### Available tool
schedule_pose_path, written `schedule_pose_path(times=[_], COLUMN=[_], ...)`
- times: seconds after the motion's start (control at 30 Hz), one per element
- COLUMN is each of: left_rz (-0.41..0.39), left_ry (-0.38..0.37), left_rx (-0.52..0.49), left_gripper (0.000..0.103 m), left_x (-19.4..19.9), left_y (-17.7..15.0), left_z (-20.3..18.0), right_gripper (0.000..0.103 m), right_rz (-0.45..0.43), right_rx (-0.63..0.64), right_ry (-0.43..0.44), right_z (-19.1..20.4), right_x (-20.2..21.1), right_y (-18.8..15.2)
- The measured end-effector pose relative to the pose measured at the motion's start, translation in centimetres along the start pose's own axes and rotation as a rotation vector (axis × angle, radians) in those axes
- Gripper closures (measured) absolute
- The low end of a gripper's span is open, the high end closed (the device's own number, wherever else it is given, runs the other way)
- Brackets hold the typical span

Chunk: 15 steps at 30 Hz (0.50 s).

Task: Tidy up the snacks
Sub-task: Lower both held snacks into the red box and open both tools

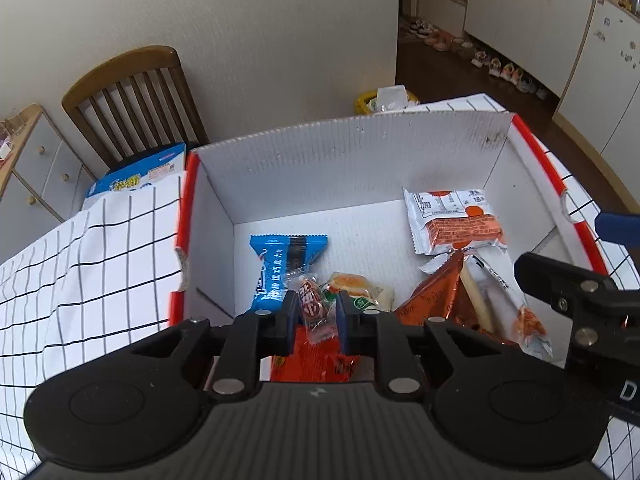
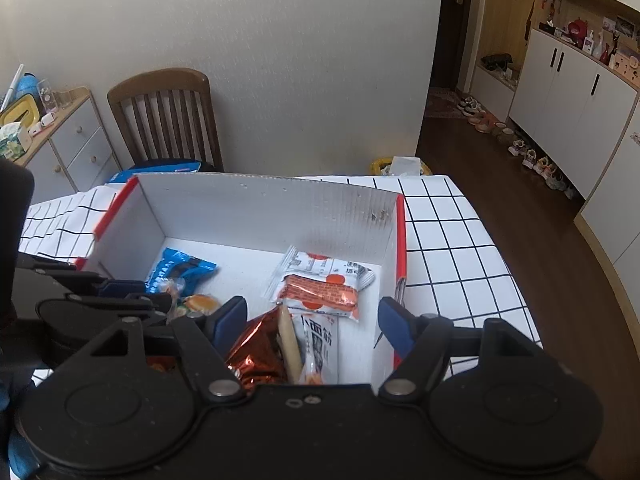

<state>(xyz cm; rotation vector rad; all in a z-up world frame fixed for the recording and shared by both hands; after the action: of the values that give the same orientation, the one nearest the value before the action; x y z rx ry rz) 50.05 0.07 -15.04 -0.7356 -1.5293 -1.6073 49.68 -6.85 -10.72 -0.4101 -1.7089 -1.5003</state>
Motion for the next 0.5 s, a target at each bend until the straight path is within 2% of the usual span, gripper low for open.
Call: schedule_pose_path(times=[0.17,0.5], left_rz=[-0.036,-0.079], left_ry=[-0.003,-0.052], left_rx=[0.002,0.023], left_gripper=[0.075,0.075], left_x=[2.2,6.2], left_y=[-0.5,-1.5], left_z=[0.4,1.6], right_gripper=[0.028,0.026], right_rz=[-0.021,-0.073], right_rx=[-0.004,-0.016], right_ry=[0.008,0.02], right_z=[0.4,1.7], right_x=[1.9,6.1], right_y=[-0.1,-0.2])
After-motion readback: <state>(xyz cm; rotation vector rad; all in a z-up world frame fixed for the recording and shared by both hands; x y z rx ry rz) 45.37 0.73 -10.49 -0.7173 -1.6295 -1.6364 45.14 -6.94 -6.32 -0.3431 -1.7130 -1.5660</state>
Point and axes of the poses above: each gripper's, at about its wrist camera, not at the fingertips, and x roughly against the way its jaws point, z to its left, y to its top, the point moved 8 cm from there along -x, roughly the way its jaws point, and after that the axes turned 1 degree about -z, right-handed, at the moved point
